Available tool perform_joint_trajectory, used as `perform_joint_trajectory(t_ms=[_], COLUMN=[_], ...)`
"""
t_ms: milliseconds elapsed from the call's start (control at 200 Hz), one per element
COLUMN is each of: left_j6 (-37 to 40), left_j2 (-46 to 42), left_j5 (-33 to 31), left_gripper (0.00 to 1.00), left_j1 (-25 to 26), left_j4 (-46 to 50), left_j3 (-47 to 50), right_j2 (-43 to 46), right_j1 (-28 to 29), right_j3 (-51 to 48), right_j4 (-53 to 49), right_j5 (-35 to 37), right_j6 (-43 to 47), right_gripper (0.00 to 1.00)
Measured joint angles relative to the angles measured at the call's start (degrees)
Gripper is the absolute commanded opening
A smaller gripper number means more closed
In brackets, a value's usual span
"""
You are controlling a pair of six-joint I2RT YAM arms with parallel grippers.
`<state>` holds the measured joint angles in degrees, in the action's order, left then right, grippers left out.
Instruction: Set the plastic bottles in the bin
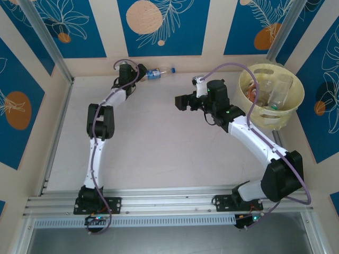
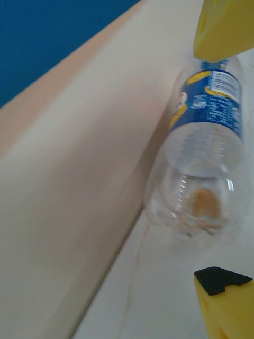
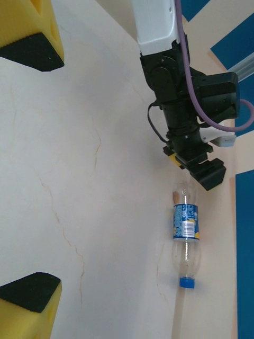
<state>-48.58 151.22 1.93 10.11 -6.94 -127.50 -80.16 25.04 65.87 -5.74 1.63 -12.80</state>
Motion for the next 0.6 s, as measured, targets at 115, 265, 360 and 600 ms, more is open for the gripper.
perform_joint_trajectory(t_ms=[115,265,360,600], left_j6=[0.0,0.1,0.3,4.2], left_j2=[3.9,5.0,5.0,3.1], left_j5=[2.2,4.2,5.4,9.7], left_gripper=[1.0,1.0,1.0,1.0], left_j1=[0.0,0.0,0.0,0.4], left_j4=[1.9,3.5,4.2,1.6], left_j3=[-6.1,-7.3,-7.3,-2.0], right_j2=[-2.3,-4.4,-5.3,-6.7], right_j1=[0.1,0.2,0.2,0.2], right_j3=[1.6,2.9,3.5,3.7], right_j4=[-0.9,-1.2,-1.4,-1.4], right_j5=[0.4,0.6,0.8,0.8], right_j6=[0.5,0.9,1.1,1.1], right_gripper=[1.0,1.0,1.0,1.0])
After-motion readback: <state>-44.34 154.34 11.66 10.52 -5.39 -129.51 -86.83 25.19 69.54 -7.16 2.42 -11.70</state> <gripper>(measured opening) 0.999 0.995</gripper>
